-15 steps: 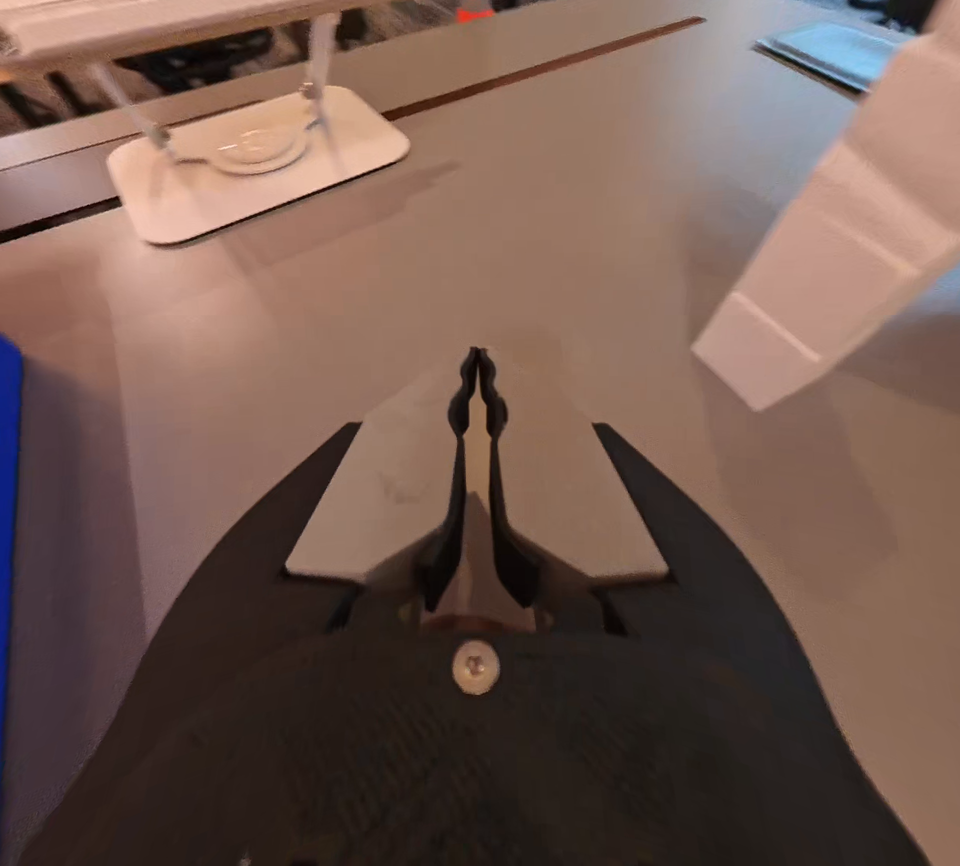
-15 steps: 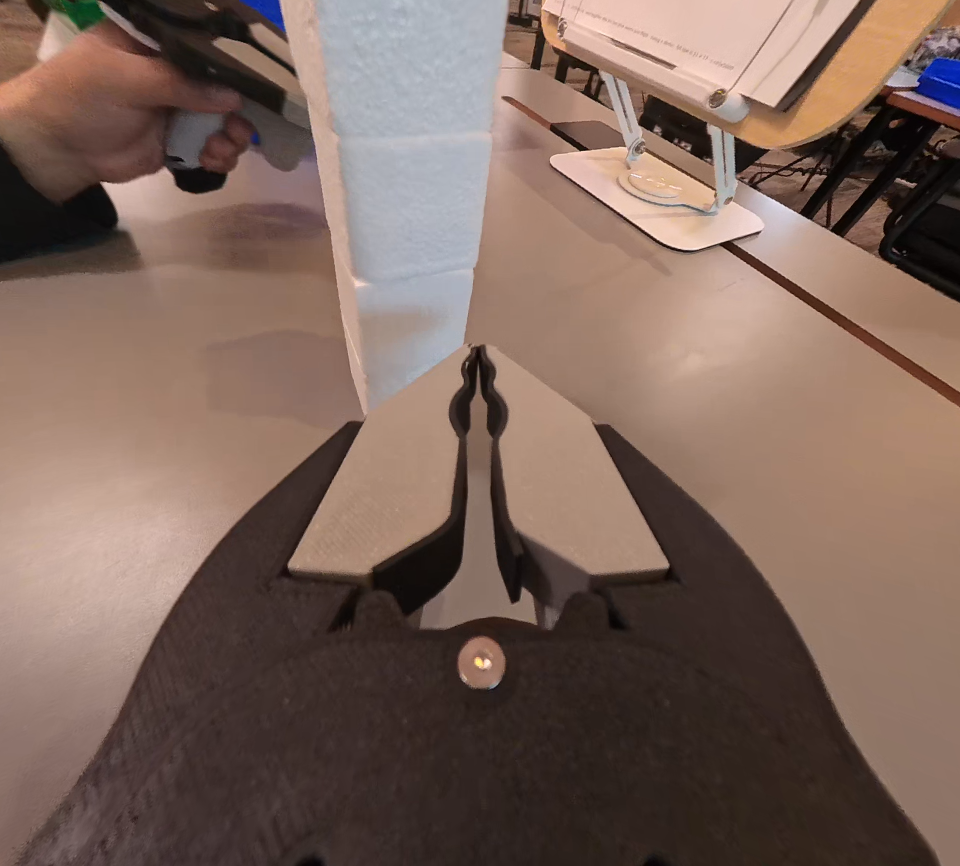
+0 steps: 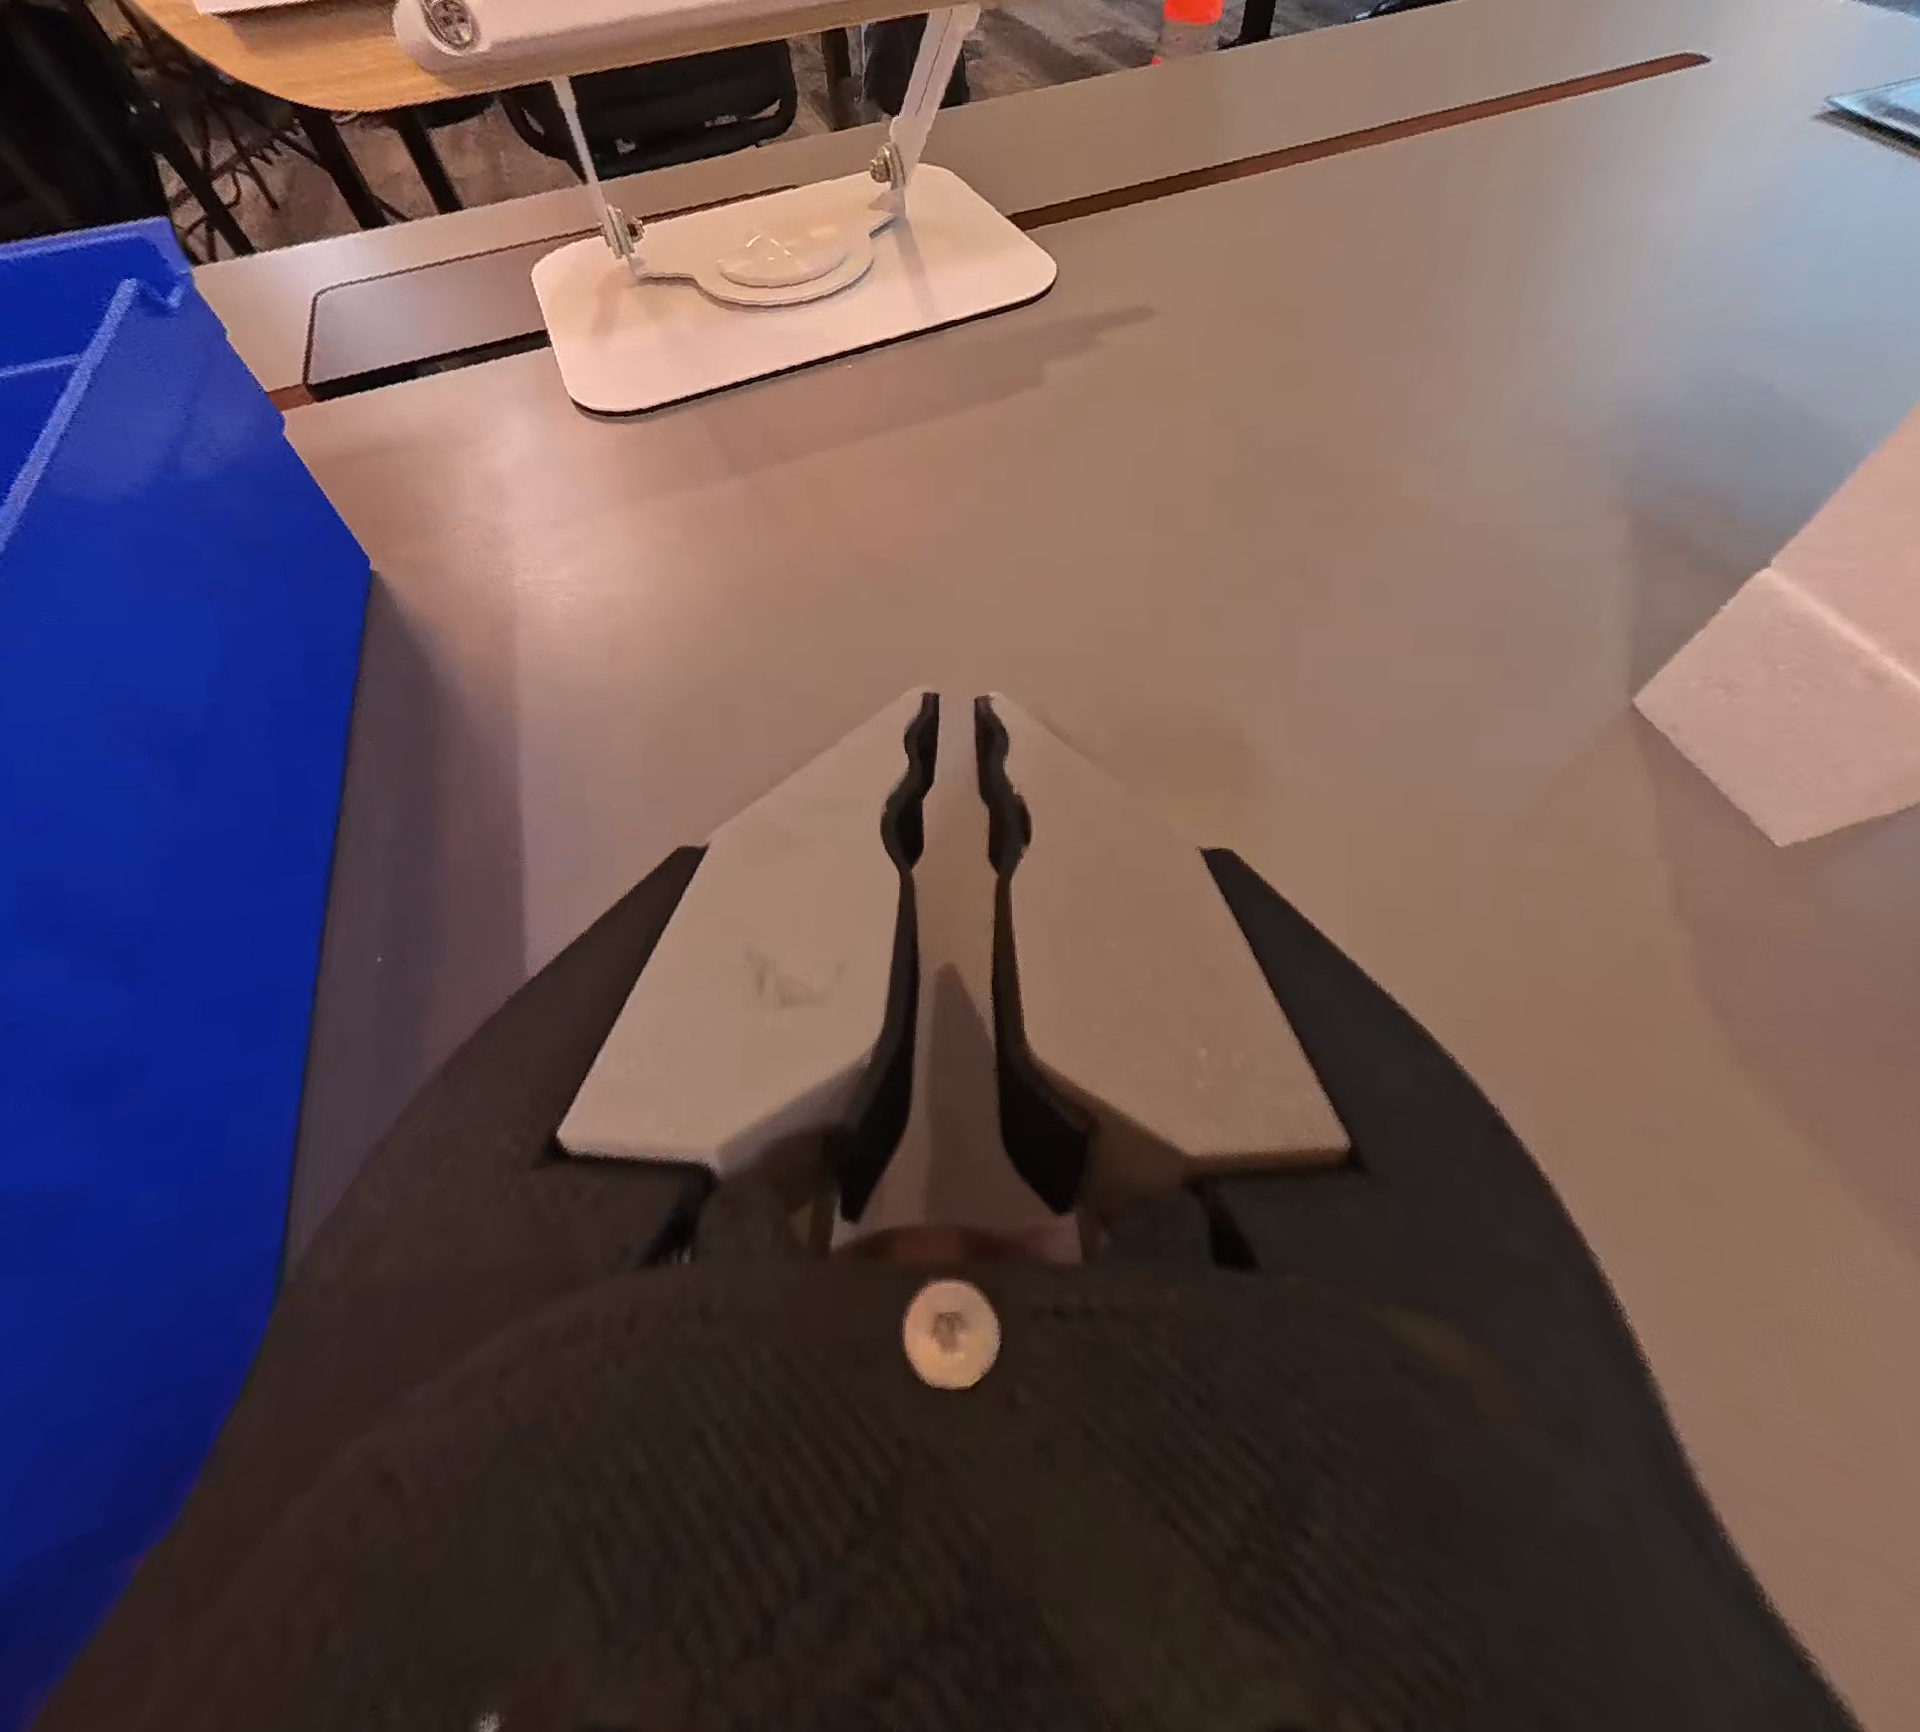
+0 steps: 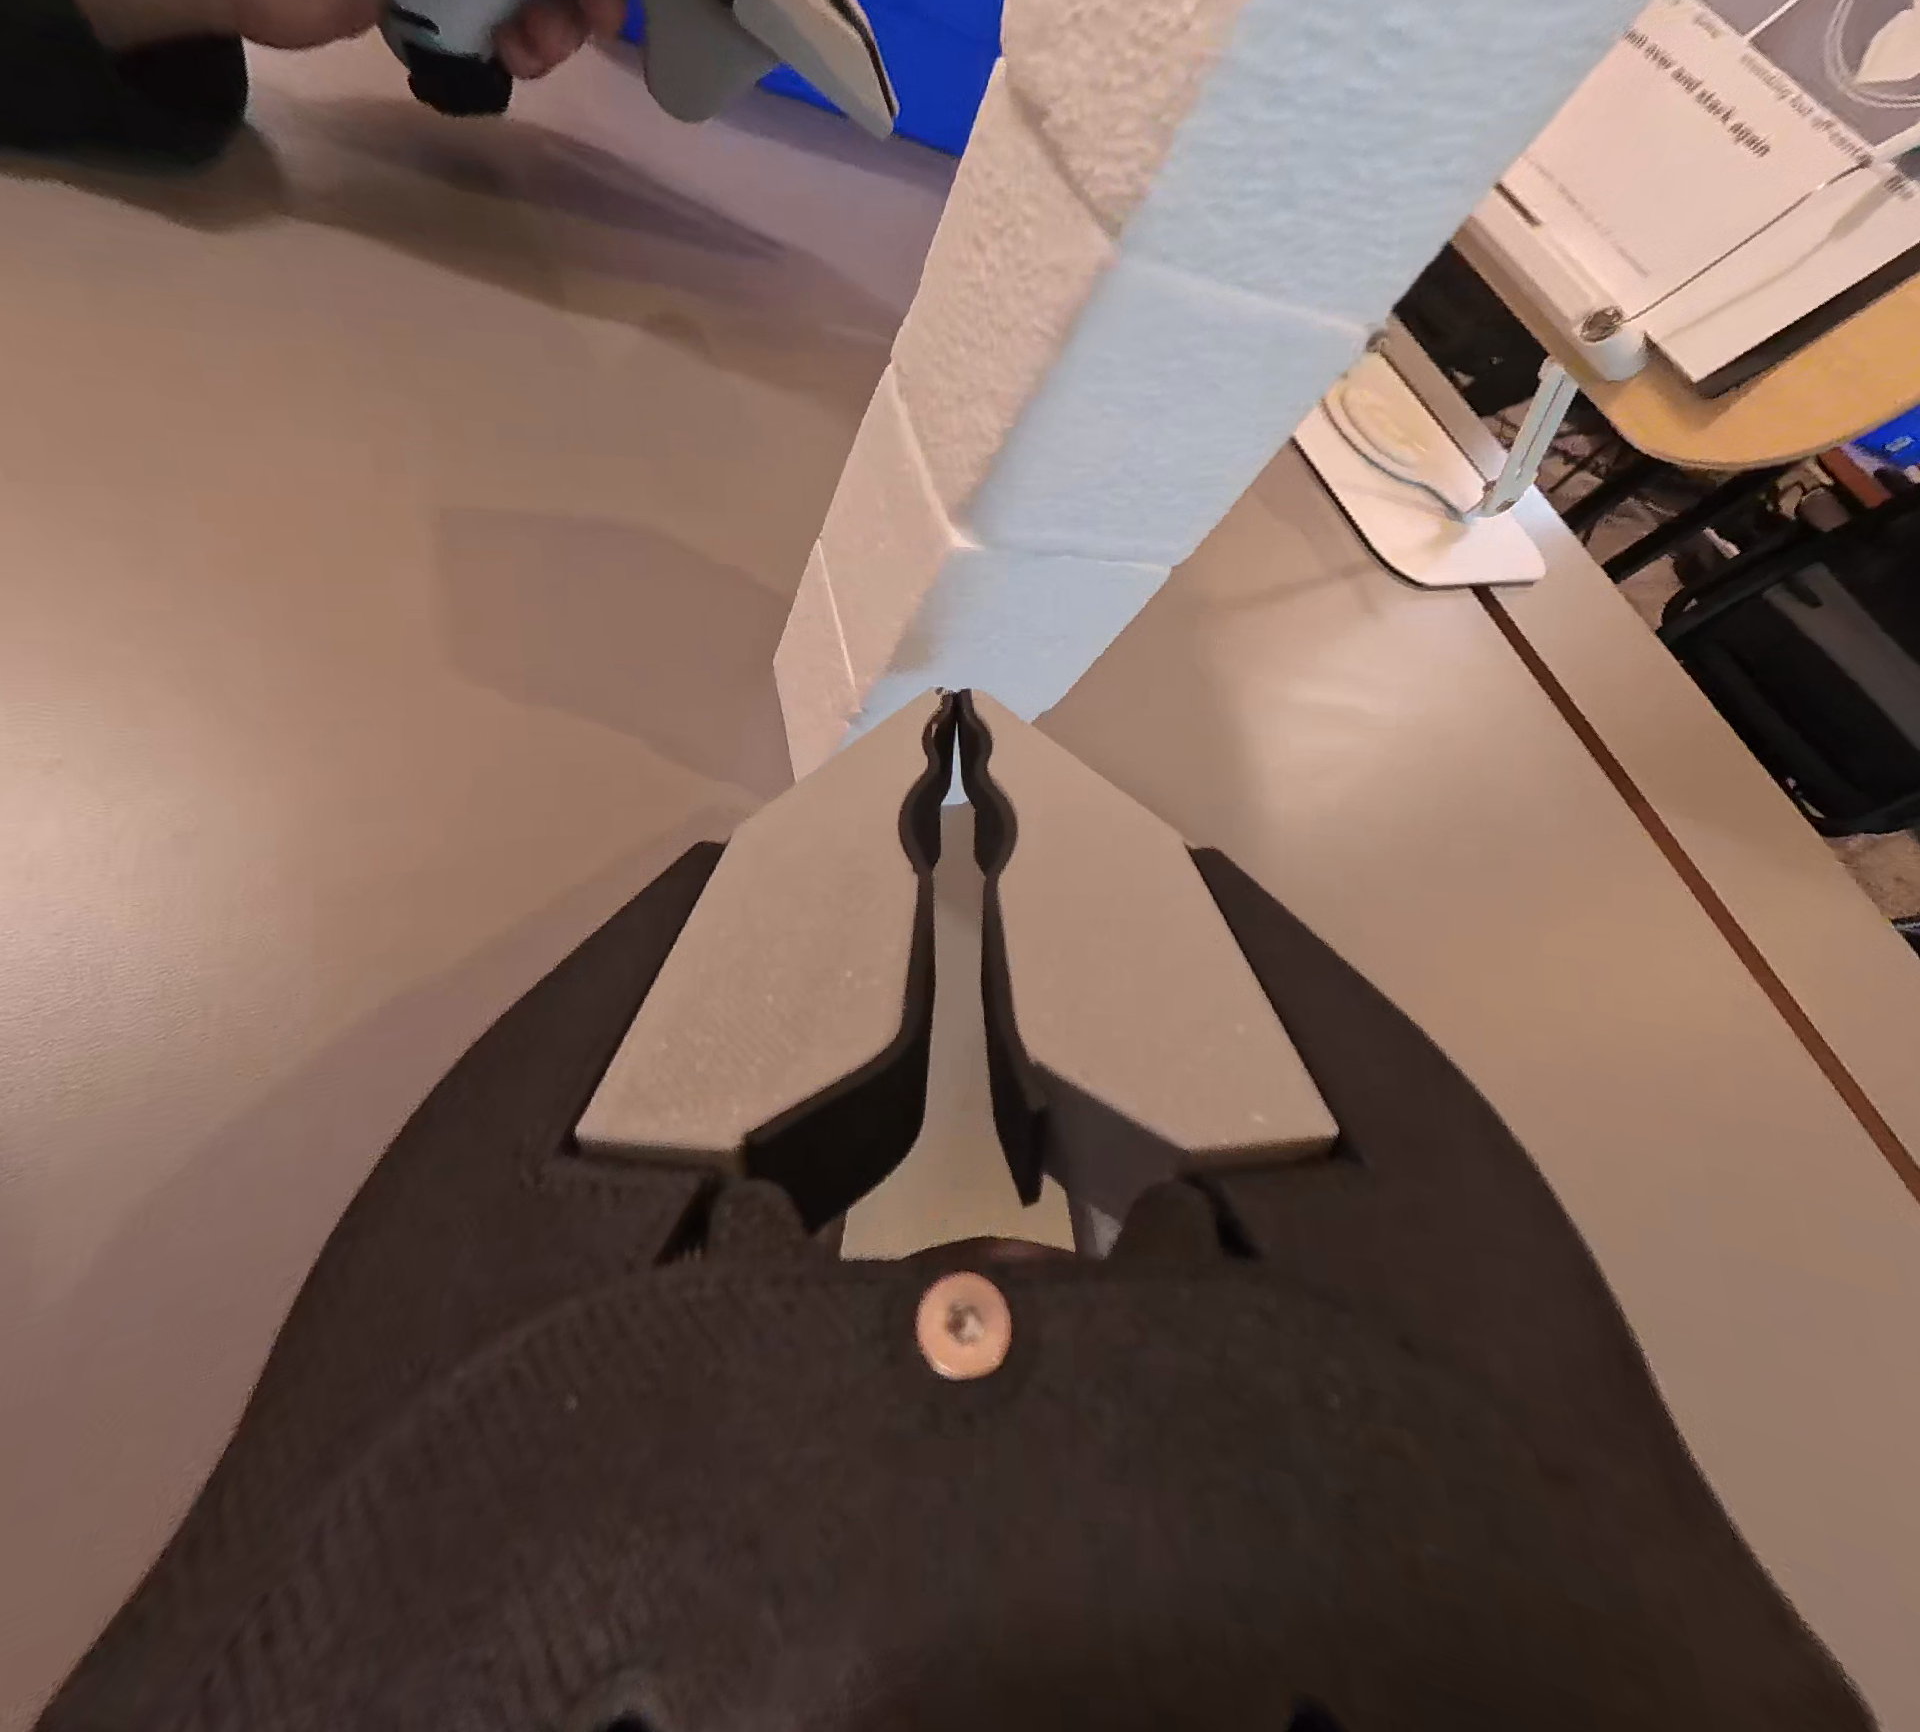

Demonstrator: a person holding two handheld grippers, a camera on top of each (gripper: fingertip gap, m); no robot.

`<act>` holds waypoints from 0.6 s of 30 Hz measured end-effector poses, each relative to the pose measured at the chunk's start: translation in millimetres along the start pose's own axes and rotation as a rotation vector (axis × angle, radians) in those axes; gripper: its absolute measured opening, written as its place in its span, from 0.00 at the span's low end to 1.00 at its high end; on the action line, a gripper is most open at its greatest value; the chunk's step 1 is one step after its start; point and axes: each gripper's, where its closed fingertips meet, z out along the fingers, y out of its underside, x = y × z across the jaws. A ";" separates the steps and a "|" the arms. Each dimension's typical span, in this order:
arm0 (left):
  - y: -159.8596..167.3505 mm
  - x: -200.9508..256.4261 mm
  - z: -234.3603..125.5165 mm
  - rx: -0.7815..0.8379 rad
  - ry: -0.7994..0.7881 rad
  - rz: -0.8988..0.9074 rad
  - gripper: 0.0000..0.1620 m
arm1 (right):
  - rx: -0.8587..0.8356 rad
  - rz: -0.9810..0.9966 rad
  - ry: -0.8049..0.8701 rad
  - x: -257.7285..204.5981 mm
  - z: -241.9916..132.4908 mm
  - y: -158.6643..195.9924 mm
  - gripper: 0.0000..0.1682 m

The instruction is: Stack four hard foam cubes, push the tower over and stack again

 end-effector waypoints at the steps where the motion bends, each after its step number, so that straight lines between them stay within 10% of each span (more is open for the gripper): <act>1: -0.9 0.0 -0.7 0.007 0.005 -0.011 0.04 | -0.016 -0.002 0.003 1.4 3.6 1.0 0.00; 18: -20.3 -39.4 -28.6 0.159 -0.140 -0.093 0.06 | -0.076 -0.098 0.092 33.7 73.3 -69.7 0.00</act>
